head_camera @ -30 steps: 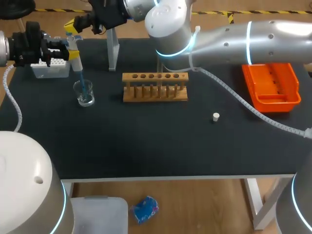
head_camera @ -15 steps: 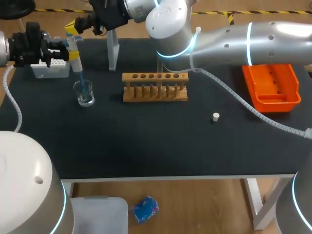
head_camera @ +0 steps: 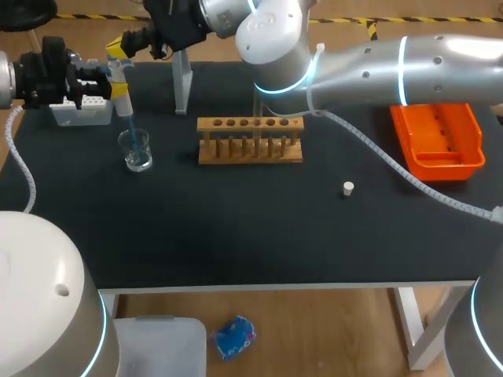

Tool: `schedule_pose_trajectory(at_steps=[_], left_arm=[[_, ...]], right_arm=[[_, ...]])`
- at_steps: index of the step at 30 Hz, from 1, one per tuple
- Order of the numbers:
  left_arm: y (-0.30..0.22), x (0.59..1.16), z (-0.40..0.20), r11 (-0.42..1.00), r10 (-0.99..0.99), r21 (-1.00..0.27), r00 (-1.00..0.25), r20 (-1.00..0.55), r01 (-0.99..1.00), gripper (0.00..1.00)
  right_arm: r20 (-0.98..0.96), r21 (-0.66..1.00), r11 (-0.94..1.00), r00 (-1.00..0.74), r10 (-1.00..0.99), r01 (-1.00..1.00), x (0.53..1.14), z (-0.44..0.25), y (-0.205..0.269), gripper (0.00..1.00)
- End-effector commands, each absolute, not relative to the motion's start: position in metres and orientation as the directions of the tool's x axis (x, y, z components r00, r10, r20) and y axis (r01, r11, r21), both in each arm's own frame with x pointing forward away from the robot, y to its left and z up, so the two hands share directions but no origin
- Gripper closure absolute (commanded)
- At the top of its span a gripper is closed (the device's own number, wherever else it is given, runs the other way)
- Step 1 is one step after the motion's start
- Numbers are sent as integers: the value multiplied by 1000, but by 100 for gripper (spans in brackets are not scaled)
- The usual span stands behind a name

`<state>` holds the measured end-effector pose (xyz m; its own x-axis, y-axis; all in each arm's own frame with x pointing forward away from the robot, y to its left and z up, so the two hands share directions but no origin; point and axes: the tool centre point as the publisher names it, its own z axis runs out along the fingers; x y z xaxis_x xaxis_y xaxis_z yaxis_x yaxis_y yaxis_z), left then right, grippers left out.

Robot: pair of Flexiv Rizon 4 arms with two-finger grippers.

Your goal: Invert the test tube, pick up the pipette, mount the tip to pipette, aspirate from beaker and dispense into the tube, eject the tip, return the pipette, and cap with the stopper.

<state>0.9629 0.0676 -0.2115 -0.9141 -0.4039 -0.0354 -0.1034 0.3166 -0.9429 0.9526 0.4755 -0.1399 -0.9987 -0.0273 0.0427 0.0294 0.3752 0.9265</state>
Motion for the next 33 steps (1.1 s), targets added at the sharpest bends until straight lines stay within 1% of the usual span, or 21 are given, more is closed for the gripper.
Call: schedule_pose_trajectory(at_steps=[1, 33], left_arm=[[68, 963, -209, 316, -404, -943, -914, -37, -101, 100], [68, 963, -209, 316, -404, -943, -914, -37, -101, 100]], right_arm=[[48, 924, 380, -998, -30, 33, 953, -145, 474, 100], [83, 915, 398, -996, -27, 65, 952, -163, 473, 100]])
